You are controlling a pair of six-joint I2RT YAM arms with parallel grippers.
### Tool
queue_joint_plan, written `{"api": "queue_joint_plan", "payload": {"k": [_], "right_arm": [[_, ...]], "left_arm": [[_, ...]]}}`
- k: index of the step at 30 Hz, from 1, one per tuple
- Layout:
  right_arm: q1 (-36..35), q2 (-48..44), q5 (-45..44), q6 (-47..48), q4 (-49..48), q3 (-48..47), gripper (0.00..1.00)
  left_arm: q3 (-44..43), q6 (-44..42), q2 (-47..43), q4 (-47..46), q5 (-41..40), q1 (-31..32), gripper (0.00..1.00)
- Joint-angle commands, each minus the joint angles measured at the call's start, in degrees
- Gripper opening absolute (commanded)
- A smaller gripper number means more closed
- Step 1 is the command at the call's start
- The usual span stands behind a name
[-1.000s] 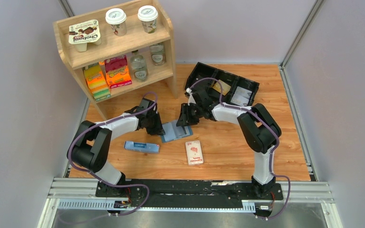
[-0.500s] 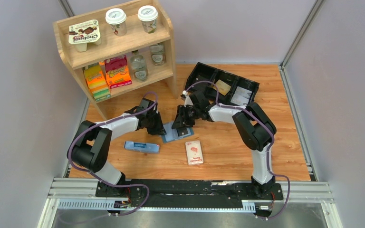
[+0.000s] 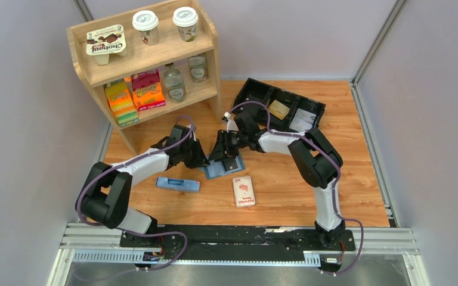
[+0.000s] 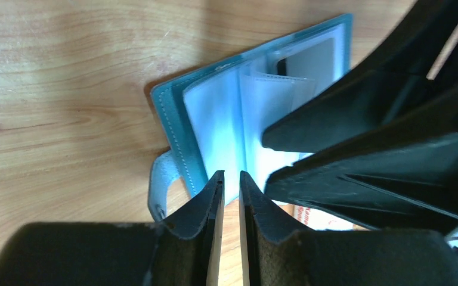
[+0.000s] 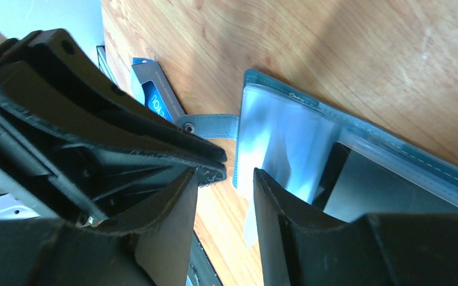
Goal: Take the credit cards out of the card holder
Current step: Remove the credit card from the card holder.
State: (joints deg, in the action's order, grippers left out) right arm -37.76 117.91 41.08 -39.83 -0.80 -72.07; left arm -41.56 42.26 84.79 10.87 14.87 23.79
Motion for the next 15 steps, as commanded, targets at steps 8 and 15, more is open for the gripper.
{"api": "queue_joint_plan", "payload": {"k": [8,15], "right_arm": [[-1.97,-0.66,-3.11,5.29,8.09,-9.74,0.44],[-1.88,-3.47,-13.98,9.59,16.86,-13.79,0.46]], "left_arm": [[2.10,1.07,-9.12,-2.44,-3.09,-0.15,0.23],[2.28,0.81,-10.18,-2.18,-3.45,-0.15,0.24]]}}
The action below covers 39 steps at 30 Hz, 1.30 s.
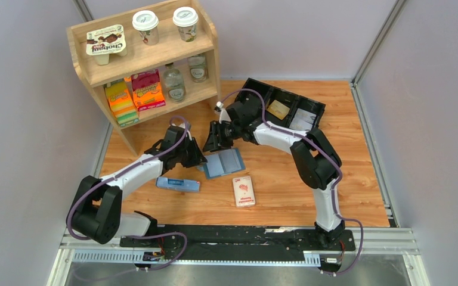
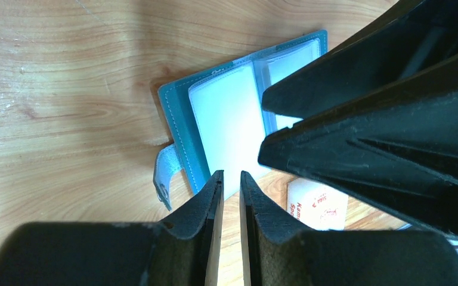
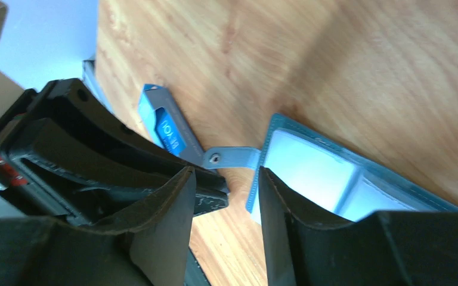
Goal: Take the credit cards out of the card holder
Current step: Remove the credit card from the card holder.
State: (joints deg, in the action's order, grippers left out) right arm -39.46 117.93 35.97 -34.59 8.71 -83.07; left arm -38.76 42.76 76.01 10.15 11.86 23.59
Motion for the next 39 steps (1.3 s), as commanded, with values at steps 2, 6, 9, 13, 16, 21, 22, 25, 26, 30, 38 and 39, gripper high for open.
{"api": "queue_joint_plan", "payload": {"k": [2,6,9,13,16,21,22,25,26,30,38,39], "right_arm": [[-0.09,-4.63,-14.23,6.98,12.01,-3.15,0.46],[-0.09,-7.71,-23.56,8.75,18.09,-0.70,0.49],[-0.44,-10.25,-26.64,8.66,20.03,2.20,0.50],[-1.05,-12.02,-28.40,8.22,20.56,4.49,0.53],[-1.75,-11.06,-29.02,7.52,21.35,4.23,0.53],[-3.25,-9.30,-30.25,7.08,22.22,3.09,0.55],[-3.43,-8.86,-30.60,6.99,22.40,2.65,0.56],[-3.69,-7.89,-31.39,6.99,23.02,1.77,0.57],[-3.78,-7.46,-31.22,7.08,23.28,1.68,0.57],[-4.22,-6.40,-30.96,7.17,23.37,0.98,0.57],[-4.83,-4.90,-33.59,7.43,25.04,-0.34,0.58],[-4.83,-4.73,-33.59,7.43,25.21,-0.51,0.58]], "left_arm": [[-1.40,-0.22,-0.69,-0.49,-0.52,0.05,0.24],[-3.33,-1.63,1.25,2.50,-0.70,0.05,0.24],[-4.13,-2.24,2.47,3.82,-0.78,0.05,0.24],[-5.27,-3.47,4.14,5.84,-1.05,0.05,0.24],[-5.89,-3.83,5.64,7.16,-0.87,0.05,0.24],[-6.41,-4.00,7.05,7.86,-0.52,0.05,0.24],[-6.59,-4.09,7.40,7.95,-0.52,0.05,0.24],[-6.76,-4.27,8.19,8.22,-0.08,0.05,0.24],[-6.76,-4.27,8.63,8.22,0.09,0.05,0.24],[-6.76,-4.27,9.25,8.22,0.36,0.05,0.24],[-7.03,-4.44,9.95,7.87,0.89,0.05,0.24],[-7.03,-4.44,9.95,7.87,1.06,0.05,0.24]]}}
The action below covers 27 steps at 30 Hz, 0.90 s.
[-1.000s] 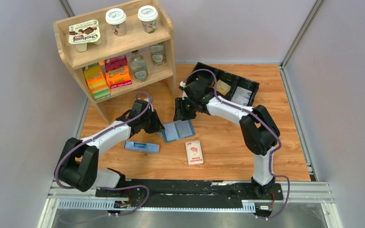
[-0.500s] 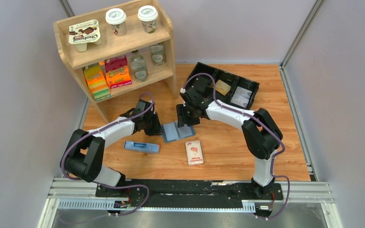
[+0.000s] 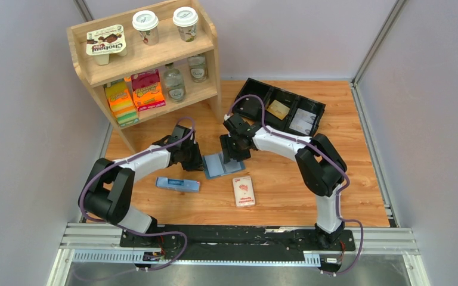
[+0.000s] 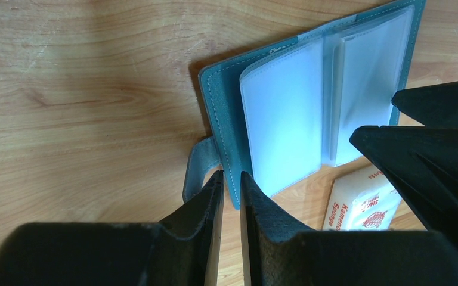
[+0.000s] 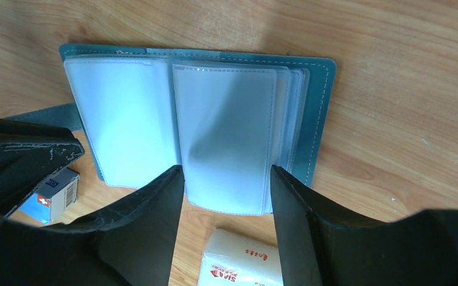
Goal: Take the credit cards out of the card holder
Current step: Remove the credit card from the card holder.
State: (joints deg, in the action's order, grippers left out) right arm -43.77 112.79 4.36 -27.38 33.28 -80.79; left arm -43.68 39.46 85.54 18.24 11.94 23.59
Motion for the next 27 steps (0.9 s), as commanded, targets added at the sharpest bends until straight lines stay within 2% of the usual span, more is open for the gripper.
{"api": "queue_joint_plan", "payload": {"k": [1,14,22,27], "right_arm": [[-0.62,0.58,-1.90,0.30,0.82,-2.79,0.58],[-2.02,2.26,0.12,1.10,1.97,-4.90,0.54],[-2.37,1.47,4.51,1.36,1.00,-6.57,0.53],[-2.46,0.67,11.01,1.01,-3.56,-5.60,0.54]], "left_arm": [[-2.11,-1.14,0.68,-0.22,1.06,0.05,0.24],[-2.11,-1.14,1.91,-1.28,2.82,0.05,0.23],[-2.11,-1.23,2.18,-2.33,3.88,0.05,0.22],[-1.85,-0.97,2.44,-3.38,4.84,0.05,0.22]]}}
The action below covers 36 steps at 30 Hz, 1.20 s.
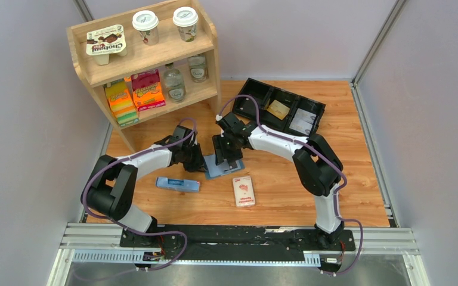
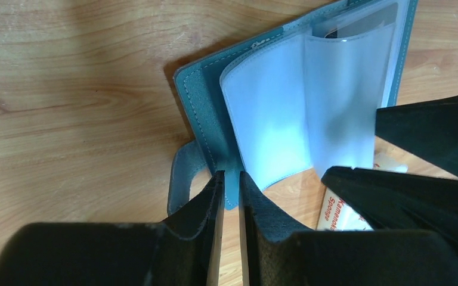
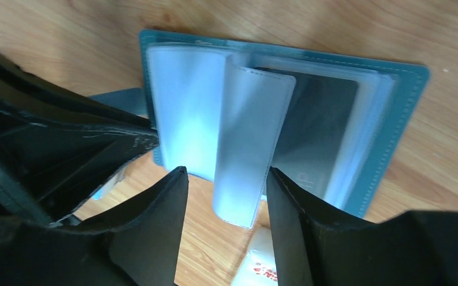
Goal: Take the credit cards out of the card holder
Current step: Remove the credit card from the card holder.
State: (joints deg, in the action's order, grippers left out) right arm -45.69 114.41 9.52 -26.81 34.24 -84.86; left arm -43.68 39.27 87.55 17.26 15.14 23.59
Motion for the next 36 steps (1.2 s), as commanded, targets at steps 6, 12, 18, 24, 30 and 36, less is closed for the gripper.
{"api": "queue_joint_plan", "payload": {"k": [6,12,18,24,30,36], "right_arm": [[-0.45,1.25,11.92,-0.35,-7.51,-1.45,0.54],[-0.45,3.44,14.12,-0.53,-9.80,-1.45,0.54],[-0.45,4.16,16.76,-1.06,-11.12,-2.94,0.53],[-0.45,2.57,22.72,0.09,-8.50,-9.25,0.55],[1.91,-1.81,13.71,1.85,-5.41,-7.88,0.54],[7.54,-6.30,6.92,2.81,-6.11,1.61,0.44]], "left_arm": [[-0.53,-0.07,-1.93,-3.72,0.69,0.05,0.22],[1.67,1.16,-6.24,-4.42,-2.04,0.05,0.22],[3.25,1.16,-11.78,-2.41,-6.16,0.05,0.23],[4.57,2.04,-18.28,-1.79,-9.86,0.05,0.25],[4.05,2.92,-23.82,-2.40,-10.40,0.05,0.29],[1.24,4.41,-19.10,-6.17,-2.94,0.05,0.34]]}}
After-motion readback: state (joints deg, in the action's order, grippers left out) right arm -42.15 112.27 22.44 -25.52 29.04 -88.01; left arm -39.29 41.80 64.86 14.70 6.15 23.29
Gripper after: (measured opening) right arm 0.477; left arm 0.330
